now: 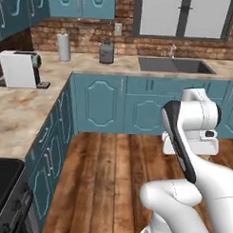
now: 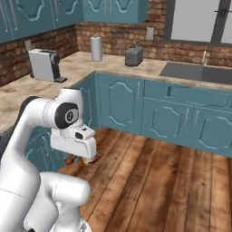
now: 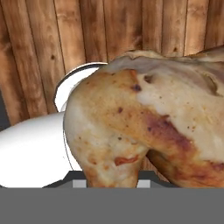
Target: Take the chicken drumsticks from the pan and place one on each plate on the dining counter.
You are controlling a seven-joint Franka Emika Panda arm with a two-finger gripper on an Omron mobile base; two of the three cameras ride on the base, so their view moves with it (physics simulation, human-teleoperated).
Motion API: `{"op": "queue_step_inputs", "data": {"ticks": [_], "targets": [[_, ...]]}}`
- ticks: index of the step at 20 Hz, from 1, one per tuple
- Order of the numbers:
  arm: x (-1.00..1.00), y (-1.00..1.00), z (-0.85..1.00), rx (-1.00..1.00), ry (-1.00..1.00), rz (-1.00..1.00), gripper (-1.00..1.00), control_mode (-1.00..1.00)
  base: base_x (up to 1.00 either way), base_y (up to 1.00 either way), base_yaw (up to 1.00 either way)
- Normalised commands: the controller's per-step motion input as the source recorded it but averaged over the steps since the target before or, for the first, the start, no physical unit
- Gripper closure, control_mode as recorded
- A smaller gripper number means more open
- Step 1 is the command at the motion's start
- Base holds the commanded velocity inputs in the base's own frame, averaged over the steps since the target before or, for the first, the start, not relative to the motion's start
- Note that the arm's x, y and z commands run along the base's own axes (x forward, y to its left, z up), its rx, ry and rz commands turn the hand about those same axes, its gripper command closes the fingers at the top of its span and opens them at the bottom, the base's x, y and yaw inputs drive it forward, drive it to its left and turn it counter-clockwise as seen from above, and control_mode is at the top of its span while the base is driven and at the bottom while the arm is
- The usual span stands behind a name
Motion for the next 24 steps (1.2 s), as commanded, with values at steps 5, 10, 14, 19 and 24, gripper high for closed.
{"op": "queue_step_inputs", "data": {"ticks": [5,10,14,19,24], "targets": [[0.00,0.00,0.00,0.00,0.00,0.00,1.00,1.00,0.04,0.00,-0.71],[0.00,0.00,0.00,0.00,0.00,0.00,1.00,1.00,0.68,0.03,-0.61],[0.00,0.00,0.00,0.00,0.00,0.00,1.00,1.00,0.83,-0.02,-0.61],[0.00,0.00,0.00,0.00,0.00,0.00,1.00,1.00,0.53,-0.50,-0.53],[0.00,0.00,0.00,0.00,0.00,0.00,1.00,1.00,0.07,-0.91,-0.43]]}}
